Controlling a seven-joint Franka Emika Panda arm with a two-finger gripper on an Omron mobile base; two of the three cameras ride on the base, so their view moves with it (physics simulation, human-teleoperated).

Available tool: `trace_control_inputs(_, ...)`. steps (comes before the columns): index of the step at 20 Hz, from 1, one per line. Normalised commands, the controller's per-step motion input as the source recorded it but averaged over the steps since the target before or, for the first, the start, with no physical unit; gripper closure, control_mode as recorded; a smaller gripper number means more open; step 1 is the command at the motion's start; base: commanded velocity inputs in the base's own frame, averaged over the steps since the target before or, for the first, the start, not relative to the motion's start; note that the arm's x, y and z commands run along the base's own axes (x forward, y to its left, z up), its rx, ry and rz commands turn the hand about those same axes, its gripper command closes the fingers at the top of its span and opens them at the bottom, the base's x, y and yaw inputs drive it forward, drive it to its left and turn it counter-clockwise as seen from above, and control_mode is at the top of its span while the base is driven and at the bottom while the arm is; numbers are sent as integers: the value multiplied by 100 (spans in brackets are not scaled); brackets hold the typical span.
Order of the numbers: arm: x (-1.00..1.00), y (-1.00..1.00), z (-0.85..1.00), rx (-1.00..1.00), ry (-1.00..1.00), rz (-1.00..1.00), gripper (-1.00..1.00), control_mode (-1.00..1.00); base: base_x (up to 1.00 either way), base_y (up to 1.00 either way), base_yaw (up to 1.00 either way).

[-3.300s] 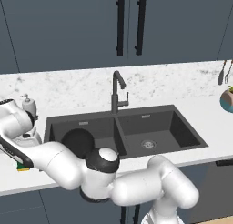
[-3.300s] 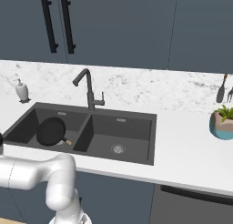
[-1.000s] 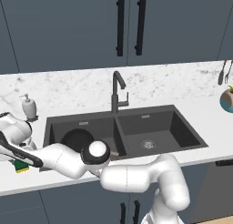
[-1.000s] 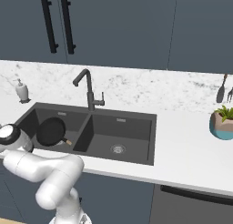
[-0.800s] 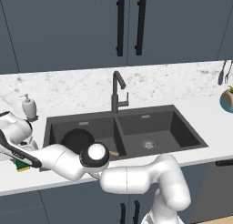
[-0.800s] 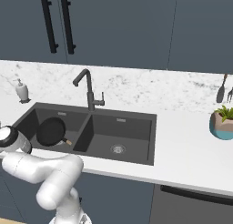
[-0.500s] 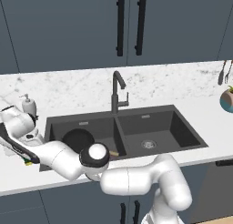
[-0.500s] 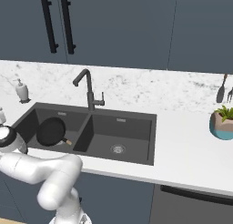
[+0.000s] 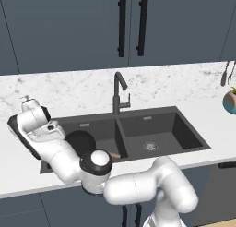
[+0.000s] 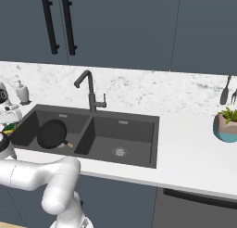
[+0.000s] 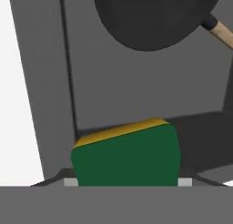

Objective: Pick the pan and sponge and place them into the sink. Then turn on the water.

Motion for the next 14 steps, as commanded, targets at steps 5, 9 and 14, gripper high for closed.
trace_control_inputs(5,7,-91,0,5,0,6,100,-100,0,0,0)
trace_control_inputs(9,16,-87,0,5,0,6,100,-100,0,0,0)
trace_control_inputs(14,38,-68,0,8,0,7,100,-100,0,0,0)
